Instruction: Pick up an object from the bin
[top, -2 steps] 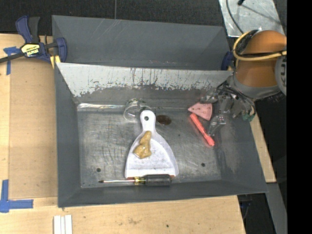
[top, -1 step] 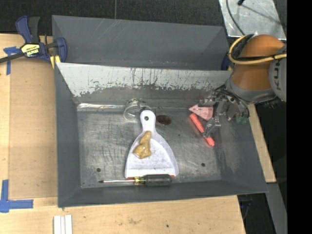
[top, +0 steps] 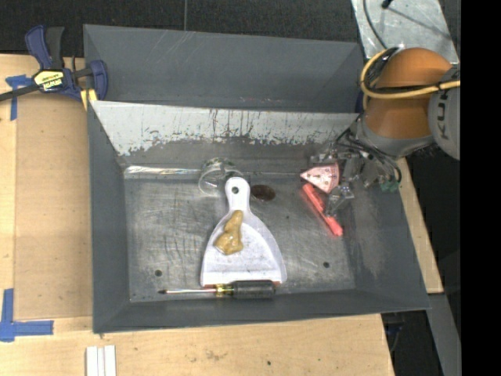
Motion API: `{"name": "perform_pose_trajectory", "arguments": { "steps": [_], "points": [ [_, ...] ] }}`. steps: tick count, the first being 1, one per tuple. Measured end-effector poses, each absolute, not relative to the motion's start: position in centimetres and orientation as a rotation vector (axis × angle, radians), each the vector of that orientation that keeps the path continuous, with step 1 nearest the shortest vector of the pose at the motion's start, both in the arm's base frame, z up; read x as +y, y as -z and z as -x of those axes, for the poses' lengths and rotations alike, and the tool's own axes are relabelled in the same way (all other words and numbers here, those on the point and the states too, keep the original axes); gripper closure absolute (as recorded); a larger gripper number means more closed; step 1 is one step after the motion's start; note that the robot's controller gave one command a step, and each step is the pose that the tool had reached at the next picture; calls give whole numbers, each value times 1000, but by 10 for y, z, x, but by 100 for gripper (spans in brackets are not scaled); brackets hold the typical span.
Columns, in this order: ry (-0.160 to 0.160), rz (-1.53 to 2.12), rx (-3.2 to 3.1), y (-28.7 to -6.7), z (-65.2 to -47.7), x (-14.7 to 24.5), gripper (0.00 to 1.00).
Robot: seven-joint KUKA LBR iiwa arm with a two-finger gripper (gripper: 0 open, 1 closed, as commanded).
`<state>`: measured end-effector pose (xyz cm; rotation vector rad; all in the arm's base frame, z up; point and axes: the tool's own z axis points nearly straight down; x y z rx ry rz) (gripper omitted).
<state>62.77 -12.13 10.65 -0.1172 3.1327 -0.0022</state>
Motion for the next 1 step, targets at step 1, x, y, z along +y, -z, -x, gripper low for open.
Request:
{"name": "perform_pose_trajectory", "arguments": {
  "steps": [1],
  "points": [
    [-2,-271,3137,-73,-624,-121,0]
  ]
}}
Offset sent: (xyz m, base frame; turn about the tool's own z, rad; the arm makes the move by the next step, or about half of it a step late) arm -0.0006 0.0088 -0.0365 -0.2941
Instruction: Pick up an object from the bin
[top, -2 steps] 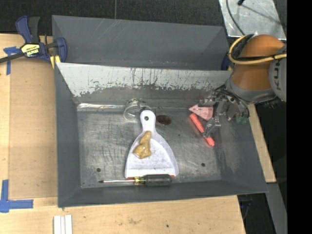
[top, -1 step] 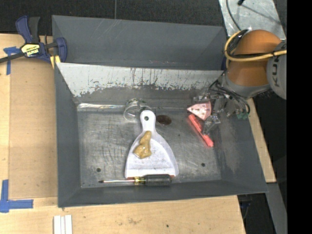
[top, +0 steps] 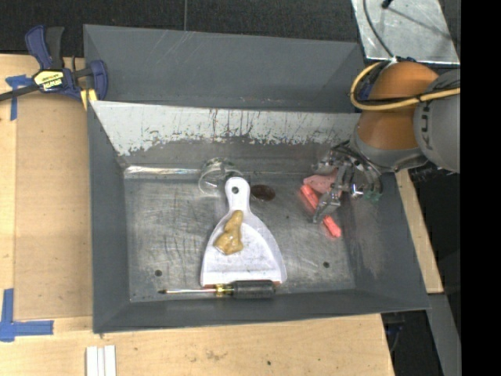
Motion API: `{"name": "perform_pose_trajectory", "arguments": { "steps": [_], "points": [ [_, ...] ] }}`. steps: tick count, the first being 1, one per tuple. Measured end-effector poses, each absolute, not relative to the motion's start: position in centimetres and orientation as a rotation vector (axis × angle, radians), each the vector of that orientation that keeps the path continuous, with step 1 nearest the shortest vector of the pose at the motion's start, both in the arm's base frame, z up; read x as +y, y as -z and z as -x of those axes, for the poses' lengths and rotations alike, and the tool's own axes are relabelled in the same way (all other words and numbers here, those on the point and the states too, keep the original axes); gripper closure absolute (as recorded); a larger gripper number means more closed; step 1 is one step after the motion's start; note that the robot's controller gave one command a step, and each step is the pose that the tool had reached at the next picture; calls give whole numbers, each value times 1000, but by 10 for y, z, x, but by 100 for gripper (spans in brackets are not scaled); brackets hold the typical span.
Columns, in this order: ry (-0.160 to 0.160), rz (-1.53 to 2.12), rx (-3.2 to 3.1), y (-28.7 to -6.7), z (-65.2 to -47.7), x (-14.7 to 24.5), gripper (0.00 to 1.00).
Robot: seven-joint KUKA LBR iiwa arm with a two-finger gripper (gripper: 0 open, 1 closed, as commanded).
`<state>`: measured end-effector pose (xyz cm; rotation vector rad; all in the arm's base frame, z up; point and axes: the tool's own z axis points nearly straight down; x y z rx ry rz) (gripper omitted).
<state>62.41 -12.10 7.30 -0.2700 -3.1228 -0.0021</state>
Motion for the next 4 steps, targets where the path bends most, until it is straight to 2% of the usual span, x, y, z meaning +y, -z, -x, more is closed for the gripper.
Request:
{"name": "perform_pose_trajectory", "arguments": {
  "steps": [1,2,4],
  "points": [
    [-12,-577,-3110,-77,-633,-114,100],
    [-12,-576,-3110,-76,-633,-114,100],
    [-4,-571,-3097,-115,-634,-115,100]
  ]
}}
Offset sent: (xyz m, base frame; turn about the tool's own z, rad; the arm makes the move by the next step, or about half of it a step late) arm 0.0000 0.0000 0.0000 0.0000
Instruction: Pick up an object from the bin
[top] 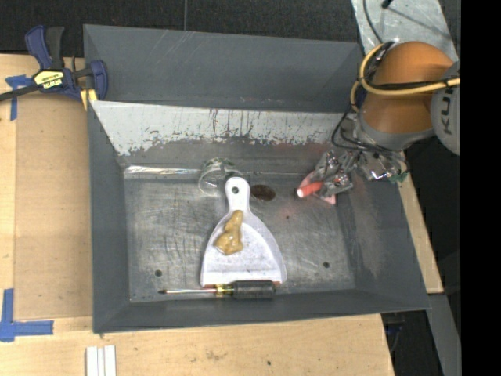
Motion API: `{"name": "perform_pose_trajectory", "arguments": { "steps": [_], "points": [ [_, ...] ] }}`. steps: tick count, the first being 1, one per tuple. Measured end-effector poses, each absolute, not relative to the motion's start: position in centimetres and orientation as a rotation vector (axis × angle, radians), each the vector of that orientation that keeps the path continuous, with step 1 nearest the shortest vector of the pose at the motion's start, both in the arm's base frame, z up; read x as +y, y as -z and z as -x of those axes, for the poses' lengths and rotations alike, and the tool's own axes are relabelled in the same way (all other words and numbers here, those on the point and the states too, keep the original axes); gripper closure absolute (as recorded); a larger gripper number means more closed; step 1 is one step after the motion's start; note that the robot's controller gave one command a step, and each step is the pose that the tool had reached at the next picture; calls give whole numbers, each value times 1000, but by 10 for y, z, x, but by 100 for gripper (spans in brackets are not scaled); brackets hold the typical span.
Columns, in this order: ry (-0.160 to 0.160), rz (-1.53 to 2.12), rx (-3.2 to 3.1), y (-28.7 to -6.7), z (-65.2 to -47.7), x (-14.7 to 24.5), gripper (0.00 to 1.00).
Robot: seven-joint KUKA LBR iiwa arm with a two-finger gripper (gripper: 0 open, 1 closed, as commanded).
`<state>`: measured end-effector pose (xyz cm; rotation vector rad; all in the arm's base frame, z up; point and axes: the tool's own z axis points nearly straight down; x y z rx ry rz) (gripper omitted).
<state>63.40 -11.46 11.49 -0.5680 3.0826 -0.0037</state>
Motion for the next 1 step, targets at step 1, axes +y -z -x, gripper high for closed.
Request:
{"name": "perform_pose_trajectory", "arguments": {
  "steps": [1],
  "points": [
    [5,565,3081,-151,-637,-115,100]
  ]
}}
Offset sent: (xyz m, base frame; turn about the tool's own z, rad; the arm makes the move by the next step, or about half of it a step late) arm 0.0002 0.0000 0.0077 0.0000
